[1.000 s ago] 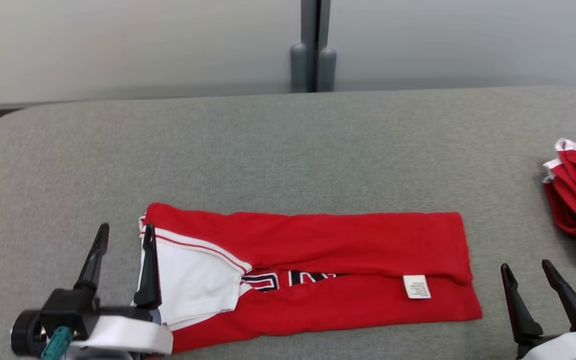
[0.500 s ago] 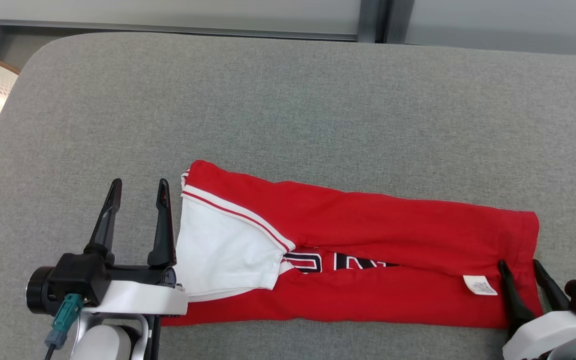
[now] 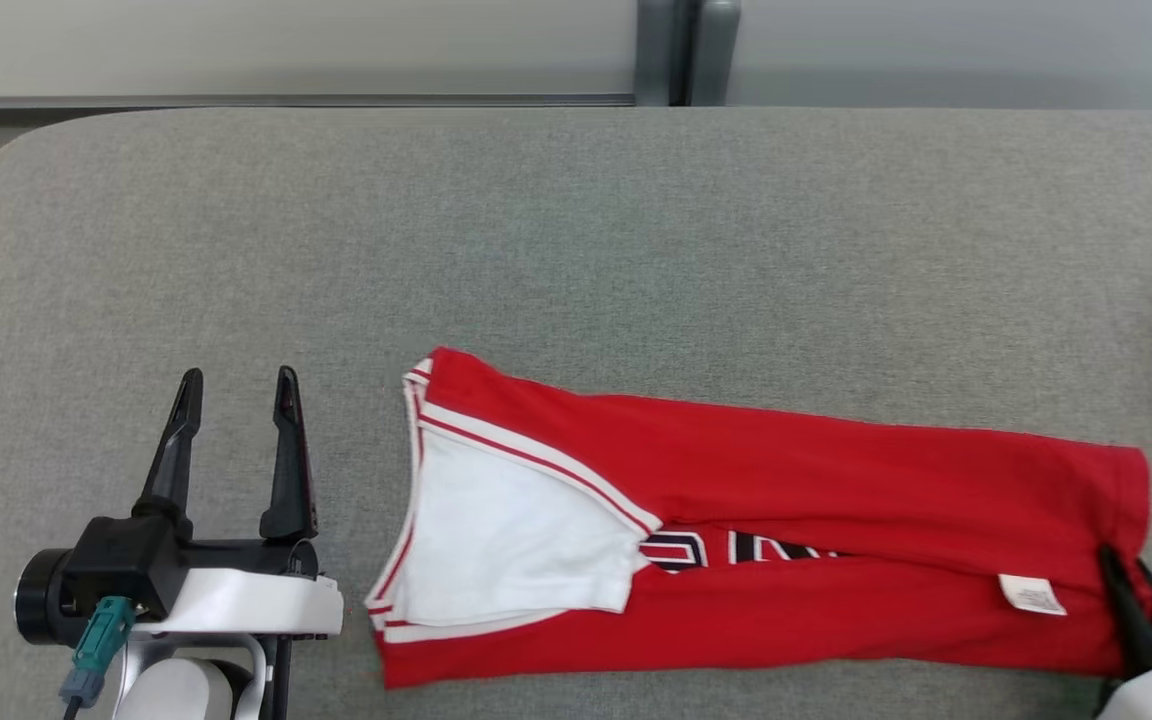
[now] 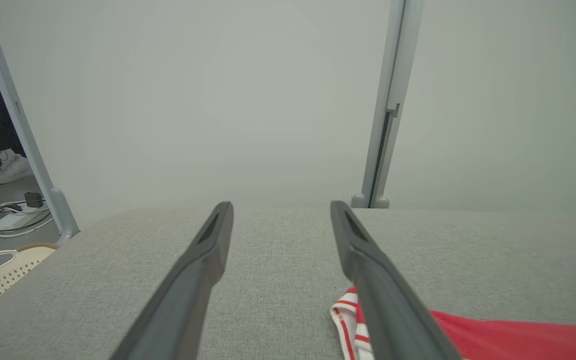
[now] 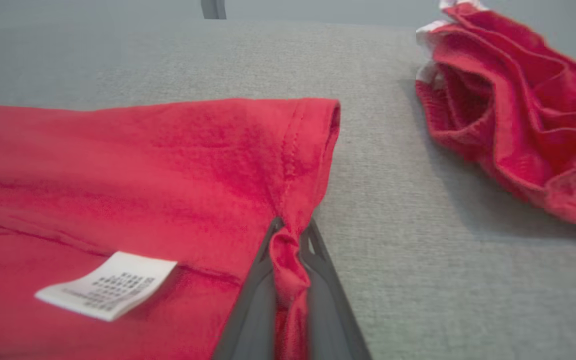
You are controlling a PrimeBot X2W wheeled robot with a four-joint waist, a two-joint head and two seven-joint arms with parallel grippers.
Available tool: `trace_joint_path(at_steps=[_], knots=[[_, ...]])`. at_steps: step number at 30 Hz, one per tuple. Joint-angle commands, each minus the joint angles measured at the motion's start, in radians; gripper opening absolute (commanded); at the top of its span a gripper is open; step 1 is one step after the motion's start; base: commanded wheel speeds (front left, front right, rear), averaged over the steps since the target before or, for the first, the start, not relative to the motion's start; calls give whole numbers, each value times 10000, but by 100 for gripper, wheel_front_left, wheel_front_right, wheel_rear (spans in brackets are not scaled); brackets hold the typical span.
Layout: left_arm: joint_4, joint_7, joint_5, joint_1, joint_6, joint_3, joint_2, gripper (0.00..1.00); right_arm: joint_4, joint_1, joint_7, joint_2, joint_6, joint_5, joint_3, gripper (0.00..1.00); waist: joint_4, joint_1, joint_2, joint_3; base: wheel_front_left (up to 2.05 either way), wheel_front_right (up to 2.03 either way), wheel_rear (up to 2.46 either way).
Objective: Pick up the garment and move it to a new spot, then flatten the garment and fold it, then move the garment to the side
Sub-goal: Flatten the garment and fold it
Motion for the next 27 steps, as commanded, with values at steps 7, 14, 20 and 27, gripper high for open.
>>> trace_joint_path(at_steps=[7,14,20,27], knots=[[64,-33,26,251,10,33,196,100,-800,77,396,-653,-27,306,-424,0,-446,0,0,-505,0,0,0],[113,13,-10,313,68,15,279,100,-2681,-579,1245,32,-24,496,1058,0,-497,0,0,-768,0,0,0],[110,82,-73,284,73,-23,317,100,-2916,-1537,1586,1019,-18,701,2866,0,-316,0,0,-836,0,0,0],[57,149,-129,174,30,-200,214,100,-1274,-2979,980,1826,-17,1539,5363,0,326,0,0,-664,0,0,0]])
